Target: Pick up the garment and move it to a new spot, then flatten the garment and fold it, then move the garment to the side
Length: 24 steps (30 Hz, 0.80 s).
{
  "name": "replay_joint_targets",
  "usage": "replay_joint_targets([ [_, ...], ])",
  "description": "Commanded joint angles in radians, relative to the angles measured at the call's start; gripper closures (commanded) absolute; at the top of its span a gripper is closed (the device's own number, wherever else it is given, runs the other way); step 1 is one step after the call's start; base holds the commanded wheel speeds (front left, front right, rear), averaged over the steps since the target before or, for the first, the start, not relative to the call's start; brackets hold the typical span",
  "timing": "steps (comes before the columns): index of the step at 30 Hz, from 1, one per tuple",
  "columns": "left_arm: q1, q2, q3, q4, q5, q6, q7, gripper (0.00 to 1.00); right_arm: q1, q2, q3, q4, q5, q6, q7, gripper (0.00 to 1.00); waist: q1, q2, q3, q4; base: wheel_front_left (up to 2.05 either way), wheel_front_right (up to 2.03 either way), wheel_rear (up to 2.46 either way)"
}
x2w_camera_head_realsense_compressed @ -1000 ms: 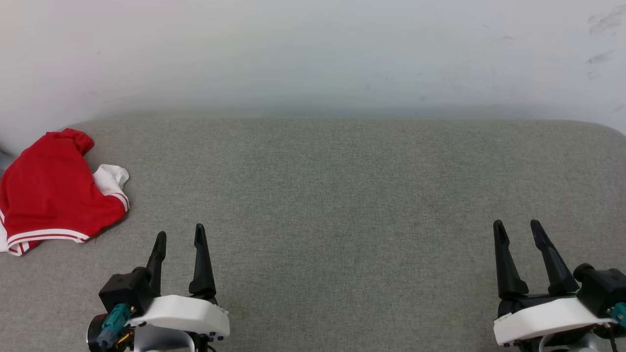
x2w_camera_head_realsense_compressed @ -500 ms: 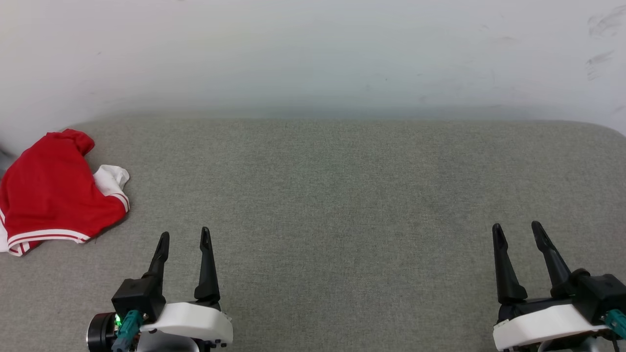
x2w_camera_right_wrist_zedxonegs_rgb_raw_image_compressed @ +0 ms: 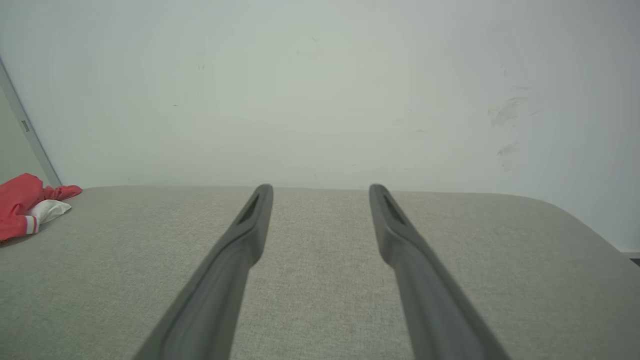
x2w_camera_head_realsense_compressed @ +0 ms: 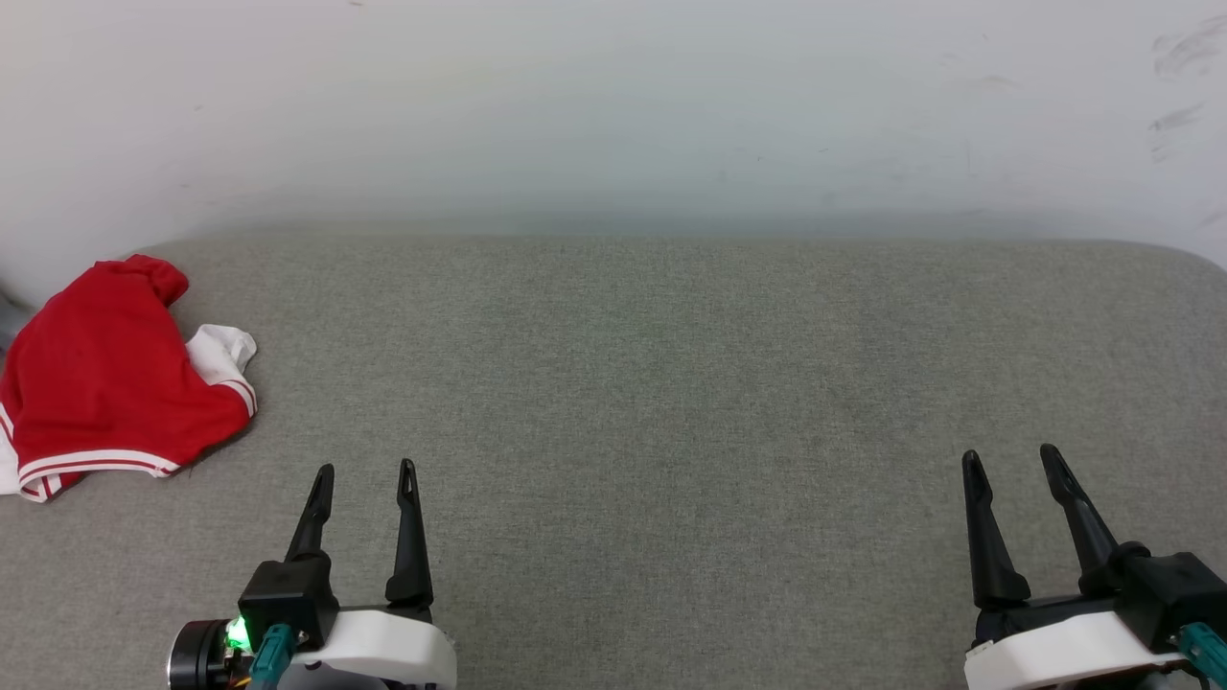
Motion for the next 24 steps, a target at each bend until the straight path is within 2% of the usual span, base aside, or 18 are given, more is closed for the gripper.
replay_joint_targets([
  [1, 0.01, -0.001, -0.001, 0.0, 0.015, -0.001, -0.007, 0.0, 0.009, 0.002, 0.001, -0.001, -0.015, -0.001, -0.008, 0.0, 0.0, 0.0, 0.0, 0.0, 0.0, 0.0, 0.0],
  [7, 0.014, -0.002, 0.002, 0.0, 0.049, -0.001, -0.017, 0.0, 0.013, 0.002, 0.0, 0.005, -0.028, -0.001, -0.018, 0.0, 0.0, 0.0, -0.002, 0.002, 0.0, 0.0, 0.0],
  [24, 0.01, -0.003, 0.002, 0.012, 0.02, -0.003, -0.016, 0.0, 0.011, 0.002, -0.004, 0.026, 0.023, -0.001, -0.017, 0.0, 0.0, 0.0, -0.002, 0.002, 0.0, 0.0, 0.0],
])
